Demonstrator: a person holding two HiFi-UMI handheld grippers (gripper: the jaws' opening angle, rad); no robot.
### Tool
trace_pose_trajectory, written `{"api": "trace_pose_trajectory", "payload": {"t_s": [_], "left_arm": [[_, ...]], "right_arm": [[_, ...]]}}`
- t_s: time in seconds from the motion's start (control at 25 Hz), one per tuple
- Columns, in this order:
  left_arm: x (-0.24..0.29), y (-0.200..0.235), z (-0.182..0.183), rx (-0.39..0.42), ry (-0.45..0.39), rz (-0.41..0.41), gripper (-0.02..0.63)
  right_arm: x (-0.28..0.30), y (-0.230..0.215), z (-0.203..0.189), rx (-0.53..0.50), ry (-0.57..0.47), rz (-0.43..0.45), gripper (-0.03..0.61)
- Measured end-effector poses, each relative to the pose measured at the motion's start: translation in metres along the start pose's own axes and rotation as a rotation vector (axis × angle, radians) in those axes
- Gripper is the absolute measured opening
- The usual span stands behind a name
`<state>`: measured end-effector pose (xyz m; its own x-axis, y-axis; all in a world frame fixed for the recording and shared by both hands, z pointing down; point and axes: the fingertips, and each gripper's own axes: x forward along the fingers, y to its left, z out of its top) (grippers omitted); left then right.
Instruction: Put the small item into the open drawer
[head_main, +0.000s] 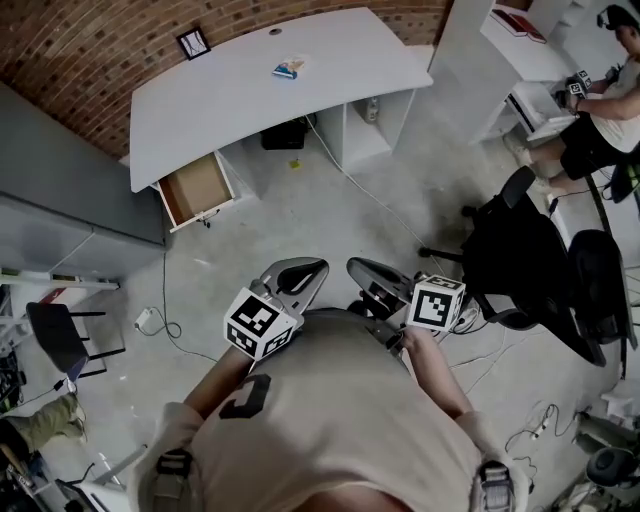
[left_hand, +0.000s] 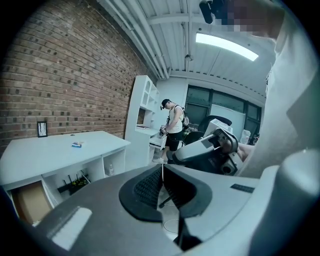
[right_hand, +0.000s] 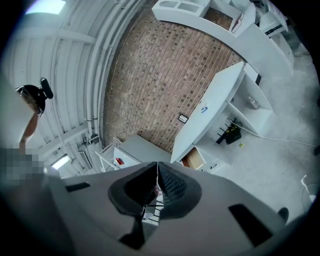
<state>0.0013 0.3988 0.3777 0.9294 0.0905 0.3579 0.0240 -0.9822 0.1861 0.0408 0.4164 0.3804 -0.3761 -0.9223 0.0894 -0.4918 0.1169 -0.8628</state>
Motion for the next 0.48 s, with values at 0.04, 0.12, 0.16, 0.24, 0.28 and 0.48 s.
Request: {"api": "trace_pose_trajectory", "payload": {"t_s": [0.04,0.12,0.16,0.24,0.28,0.48], "left_arm": [[0.005,-0.003,0.001,-0.001,0.001,0.006,0.009],[0.013,-0.008,0.002,-0.004,0.004,0.02,0.009],[0.018,-0.011,0.003,-0.007,0.005,0.027,0.009],[0.027,-0.018,0.004,-0.013,0.009,0.042,0.009],[0.031,-0.022,0.005,-0.015,0.013,0.05,0.009],[0.047,-0.032,0.004,-0.019,0.038,0.073,0.009]], "right_arm": [[-0.003,-0.002,0.002,0.0,0.007,0.007,0.006],[-0.01,-0.006,0.006,-0.003,0.025,0.02,0.006],[-0.013,-0.007,0.008,-0.004,0.037,0.026,0.006],[-0.021,-0.01,0.011,-0.009,0.061,0.037,0.006],[-0.025,-0.012,0.012,-0.011,0.074,0.043,0.006],[-0.036,-0.022,0.011,-0.004,0.139,0.068,0.006]]}}
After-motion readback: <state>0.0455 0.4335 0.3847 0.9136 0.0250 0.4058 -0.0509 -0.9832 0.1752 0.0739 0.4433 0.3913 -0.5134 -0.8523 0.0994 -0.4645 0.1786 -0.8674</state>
